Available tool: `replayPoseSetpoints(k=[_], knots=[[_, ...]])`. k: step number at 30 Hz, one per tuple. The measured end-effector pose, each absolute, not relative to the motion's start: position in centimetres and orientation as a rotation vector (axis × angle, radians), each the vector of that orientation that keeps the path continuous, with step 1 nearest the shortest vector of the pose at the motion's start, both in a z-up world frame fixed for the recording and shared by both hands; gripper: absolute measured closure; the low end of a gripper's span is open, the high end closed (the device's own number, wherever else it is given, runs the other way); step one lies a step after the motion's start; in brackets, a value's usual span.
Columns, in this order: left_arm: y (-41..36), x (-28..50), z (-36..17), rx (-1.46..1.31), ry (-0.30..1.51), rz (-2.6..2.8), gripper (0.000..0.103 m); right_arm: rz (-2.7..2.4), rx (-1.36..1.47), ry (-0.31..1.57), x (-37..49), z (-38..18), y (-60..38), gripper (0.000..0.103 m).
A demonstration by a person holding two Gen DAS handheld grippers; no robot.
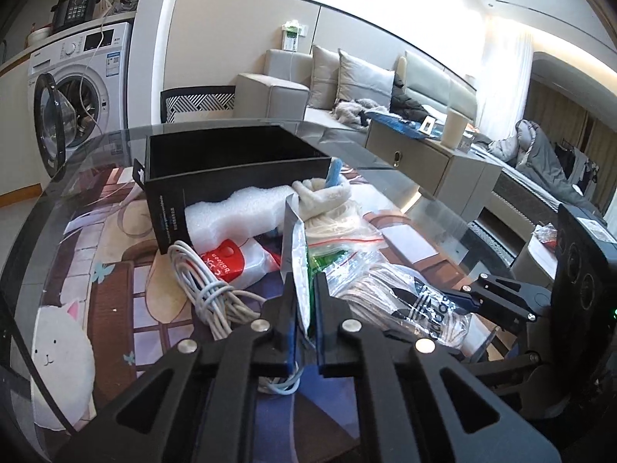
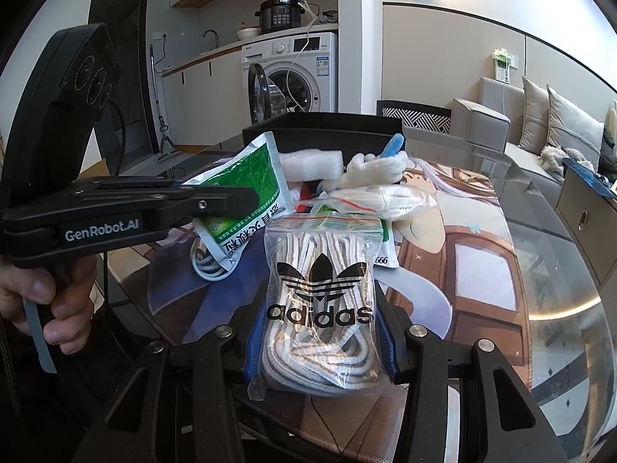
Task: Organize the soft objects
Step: 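Lift the adidas bag with the right gripper and drop it into the black box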
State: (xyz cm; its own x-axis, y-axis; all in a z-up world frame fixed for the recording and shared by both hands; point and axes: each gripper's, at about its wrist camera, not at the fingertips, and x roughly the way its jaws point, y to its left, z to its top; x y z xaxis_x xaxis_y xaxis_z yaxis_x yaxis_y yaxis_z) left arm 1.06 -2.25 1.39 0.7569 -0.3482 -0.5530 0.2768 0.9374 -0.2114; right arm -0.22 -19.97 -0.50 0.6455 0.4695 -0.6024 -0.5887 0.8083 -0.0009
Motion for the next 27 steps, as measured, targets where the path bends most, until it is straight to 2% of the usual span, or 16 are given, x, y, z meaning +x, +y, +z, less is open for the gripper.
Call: replayPoseSetpoints(k=[15,27], knots=[[0.8,-0.6,4.1,-0.139,0.541,-0.307,0.099,0.679,-0.137,0.544,-1.7,3.1,-19.3,0.056],[3.1,1.7,5.7,-0.164,0.507,-0.251,0.099,0.629,-0.152,0.497,0.7,8.0,-17.6,0.056]])
